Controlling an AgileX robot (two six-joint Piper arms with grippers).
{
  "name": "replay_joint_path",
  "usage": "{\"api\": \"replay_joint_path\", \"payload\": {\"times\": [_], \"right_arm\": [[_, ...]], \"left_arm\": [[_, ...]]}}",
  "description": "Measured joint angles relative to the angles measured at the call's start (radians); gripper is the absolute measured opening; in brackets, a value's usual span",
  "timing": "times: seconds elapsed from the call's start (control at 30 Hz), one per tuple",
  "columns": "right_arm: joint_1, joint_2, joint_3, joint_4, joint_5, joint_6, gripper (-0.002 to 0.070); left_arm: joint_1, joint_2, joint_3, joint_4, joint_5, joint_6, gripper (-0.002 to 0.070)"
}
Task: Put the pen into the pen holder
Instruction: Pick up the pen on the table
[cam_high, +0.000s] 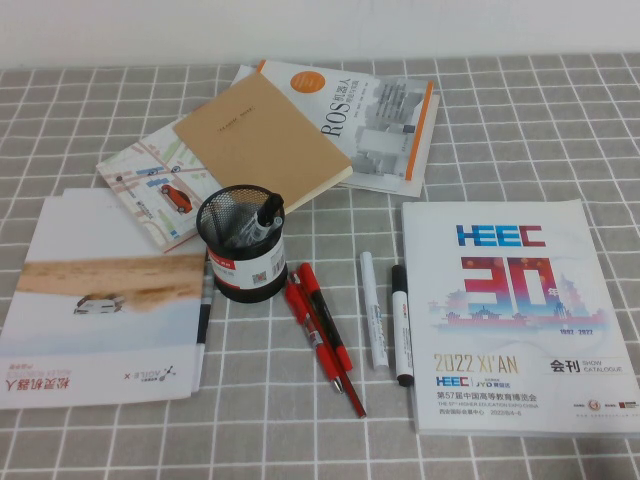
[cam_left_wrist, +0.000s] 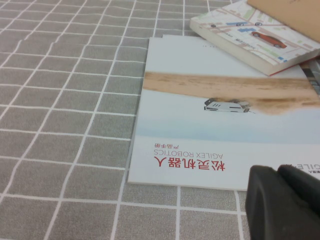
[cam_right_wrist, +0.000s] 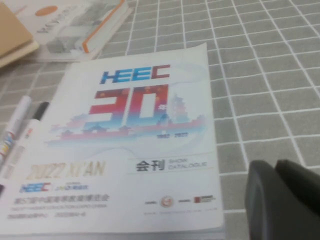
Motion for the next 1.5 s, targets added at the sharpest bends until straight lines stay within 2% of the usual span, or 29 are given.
{"api": "replay_joint_path", "payload": {"times": [0.1, 0.2, 0.43, 0.53, 0.77, 1.07, 1.27, 1.5], "right_arm": [[0.0, 0.0, 0.0, 0.058, 0.0, 0.0, -0.0013], [0.0, 0.0, 0.0, 0.191, -0.021, 0.0, -0.0013], [0.0, 0.0, 0.0, 0.745, -0.071, 0.0, -0.0013], [0.0, 0.0, 0.0, 0.879, -0.088, 0.0, -0.0013], [0.0, 0.0, 0.0, 0.907, -0.09, -0.002, -0.0013], [0.0, 0.025, -0.028, 0.898, -0.029, -0.16, -0.0013], [0.0, 0.259, -0.273, 0.803, 0.091, -0.315, -0.0013], [0.0, 0.668, -0.612, 0.602, 0.334, -0.352, -0.0013]], "left_arm": [[0.0, 0.0, 0.0, 0.0, 0.0, 0.0, -0.0003], [0.0, 0.0, 0.0, 0.0, 0.0, 0.0, -0.0003], [0.0, 0.0, 0.0, 0.0, 0.0, 0.0, -0.0003], [0.0, 0.0, 0.0, 0.0, 0.0, 0.0, -0.0003], [0.0, 0.0, 0.0, 0.0, 0.0, 0.0, -0.0003], [0.0, 0.0, 0.0, 0.0, 0.0, 0.0, -0.0003], [0.0, 0.0, 0.0, 0.0, 0.0, 0.0, -0.0003], [0.0, 0.0, 0.0, 0.0, 0.0, 0.0, -0.0003]]}}
